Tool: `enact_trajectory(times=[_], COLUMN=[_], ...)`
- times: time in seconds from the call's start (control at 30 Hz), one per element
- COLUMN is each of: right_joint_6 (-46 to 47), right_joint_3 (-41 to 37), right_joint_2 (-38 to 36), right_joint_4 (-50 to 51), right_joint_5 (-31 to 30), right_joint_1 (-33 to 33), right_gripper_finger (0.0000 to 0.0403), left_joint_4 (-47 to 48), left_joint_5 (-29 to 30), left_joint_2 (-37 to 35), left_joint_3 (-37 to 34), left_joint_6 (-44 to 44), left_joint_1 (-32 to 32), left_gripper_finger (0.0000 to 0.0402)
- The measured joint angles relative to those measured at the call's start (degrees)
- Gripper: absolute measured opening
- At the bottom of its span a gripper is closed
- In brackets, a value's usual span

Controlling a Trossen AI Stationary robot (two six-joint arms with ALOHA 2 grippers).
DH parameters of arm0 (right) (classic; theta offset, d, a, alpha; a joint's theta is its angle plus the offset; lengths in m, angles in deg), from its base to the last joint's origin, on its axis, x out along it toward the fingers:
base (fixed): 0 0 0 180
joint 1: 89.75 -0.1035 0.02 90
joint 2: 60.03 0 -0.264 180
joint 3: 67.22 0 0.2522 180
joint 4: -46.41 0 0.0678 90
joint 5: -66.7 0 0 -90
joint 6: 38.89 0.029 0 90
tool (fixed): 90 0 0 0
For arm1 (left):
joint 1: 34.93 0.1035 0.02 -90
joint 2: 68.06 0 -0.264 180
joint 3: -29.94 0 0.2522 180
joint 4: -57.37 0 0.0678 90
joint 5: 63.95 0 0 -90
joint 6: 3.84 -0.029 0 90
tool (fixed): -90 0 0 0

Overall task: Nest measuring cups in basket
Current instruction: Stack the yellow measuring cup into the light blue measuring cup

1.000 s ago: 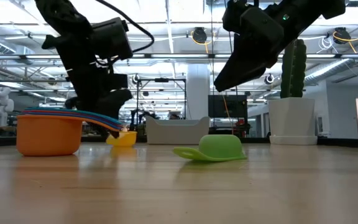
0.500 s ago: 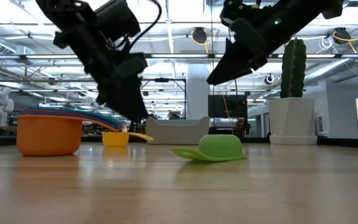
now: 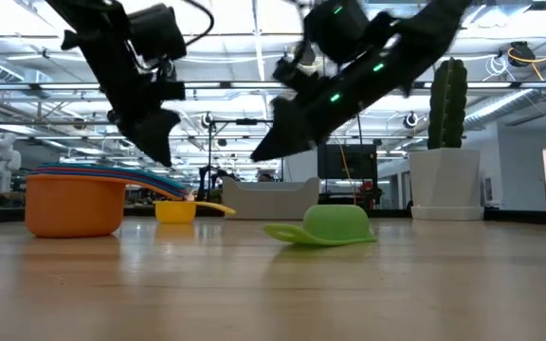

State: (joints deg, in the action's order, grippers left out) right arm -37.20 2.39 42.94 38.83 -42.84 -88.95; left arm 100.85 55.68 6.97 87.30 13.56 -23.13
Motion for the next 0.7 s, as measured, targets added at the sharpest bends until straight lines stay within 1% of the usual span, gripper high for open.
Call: enact_trajectory(times=[0.1,0.2,0.33,0.53,0.7], right_joint_6=[-1.23,-2.33,-4.45,-5.86,-9.98], right_joint_3=[4.40,8.41,11.37,13.00,13.01], right_joint_2=[4.68,8.65,12.15,13.13,13.13], right_joint_4=[0.26,0.72,1.69,1.39,1.52], right_joint_5=[2.84,6.10,6.45,6.34,6.49], right_joint_1=[2.64,4.00,4.94,6.44,7.55], right_gripper_finger=[0.0174,0.0185,0.0205,0.0234,0.0242], left_joint_4=[-1.07,-1.61,-5.76,-12.82,-18.77], left_joint_5=[-1.42,-2.84,-7.72,-12.67,-17.20], left_joint_2=[0.45,0.44,0.46,0.48,0.49], left_joint_3=[-0.76,-1.52,-3.57,-6.45,-8.47], left_joint_6=[-1.70,-3.30,-6.31,-9.29,-13.03], left_joint_1=[3.24,5.49,8.02,11.38,13.42], left_gripper_finger=[0.0232,0.0232,0.0232,0.0232,0.0232])
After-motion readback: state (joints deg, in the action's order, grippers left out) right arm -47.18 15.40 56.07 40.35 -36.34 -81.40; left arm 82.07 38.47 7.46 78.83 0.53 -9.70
